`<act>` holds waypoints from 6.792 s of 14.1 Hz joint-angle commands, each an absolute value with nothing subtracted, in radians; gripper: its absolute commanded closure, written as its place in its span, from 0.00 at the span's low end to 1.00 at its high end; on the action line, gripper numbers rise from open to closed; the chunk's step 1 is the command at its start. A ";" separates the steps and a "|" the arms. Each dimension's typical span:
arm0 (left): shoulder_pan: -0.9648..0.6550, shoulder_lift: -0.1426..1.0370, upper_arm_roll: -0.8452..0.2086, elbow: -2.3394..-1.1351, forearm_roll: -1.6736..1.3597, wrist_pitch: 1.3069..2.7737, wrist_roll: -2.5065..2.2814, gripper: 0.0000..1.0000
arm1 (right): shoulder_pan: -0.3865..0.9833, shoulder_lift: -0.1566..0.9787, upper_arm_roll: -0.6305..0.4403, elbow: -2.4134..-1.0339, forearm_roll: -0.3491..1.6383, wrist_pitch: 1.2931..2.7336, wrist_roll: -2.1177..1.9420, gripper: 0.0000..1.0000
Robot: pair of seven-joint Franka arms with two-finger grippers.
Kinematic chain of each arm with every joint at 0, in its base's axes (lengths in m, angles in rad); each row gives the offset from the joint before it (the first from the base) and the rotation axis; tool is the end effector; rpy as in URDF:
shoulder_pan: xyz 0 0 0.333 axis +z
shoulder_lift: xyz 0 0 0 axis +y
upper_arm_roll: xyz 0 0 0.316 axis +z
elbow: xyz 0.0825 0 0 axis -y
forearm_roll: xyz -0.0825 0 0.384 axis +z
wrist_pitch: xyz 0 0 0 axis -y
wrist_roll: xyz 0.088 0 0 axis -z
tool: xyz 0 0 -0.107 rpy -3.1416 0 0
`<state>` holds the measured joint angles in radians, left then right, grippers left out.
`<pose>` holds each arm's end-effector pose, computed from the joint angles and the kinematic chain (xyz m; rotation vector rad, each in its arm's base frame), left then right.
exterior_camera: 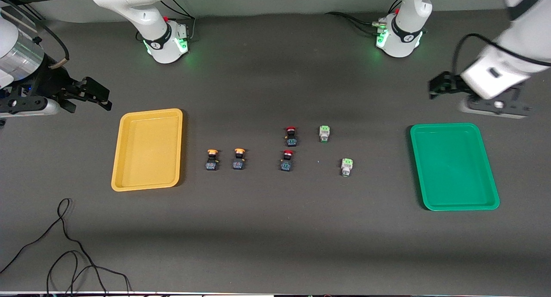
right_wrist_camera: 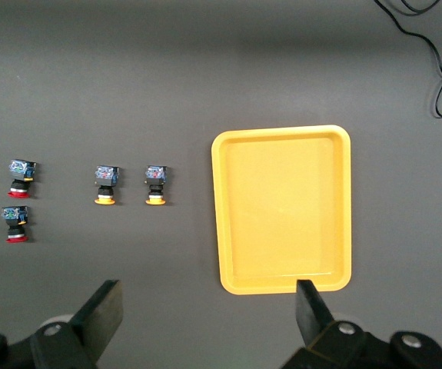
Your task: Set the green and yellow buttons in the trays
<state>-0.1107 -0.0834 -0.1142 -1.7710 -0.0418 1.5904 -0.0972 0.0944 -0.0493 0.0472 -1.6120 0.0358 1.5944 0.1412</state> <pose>0.5096 -0.1233 0.5767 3.1154 -0.1934 -0.1587 0.5355 0.0808 0.6342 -3.1037 -0.0002 -0.0413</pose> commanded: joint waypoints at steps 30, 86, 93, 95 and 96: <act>-0.390 0.428 -0.284 -2.221 0.044 2.632 -0.634 0.63 | 0.285 0.136 0.067 -1.900 0.084 1.889 0.383 0.00; -0.121 0.572 -0.365 -1.885 0.275 2.361 -0.532 0.00 | 0.377 0.342 -0.472 -2.246 0.106 2.430 -0.351 1.00; -0.120 0.609 -0.351 -1.864 0.265 2.393 -0.551 0.83 | 0.383 0.250 -0.472 -2.220 0.133 2.295 -0.334 0.00; -0.120 0.607 -0.351 -1.850 0.262 2.381 -0.572 0.91 | 0.390 0.203 -0.471 -2.177 0.144 2.194 -0.312 0.00; -0.112 0.597 -0.351 -1.848 0.261 2.373 -0.590 0.92 | 0.393 0.184 -0.463 -2.149 0.144 2.145 -0.284 0.00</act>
<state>-0.1162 0.6133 -0.3541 -1.8609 0.2588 2.3913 -0.5514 0.3793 0.2527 -0.4661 -2.1849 0.1284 2.2394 -0.3252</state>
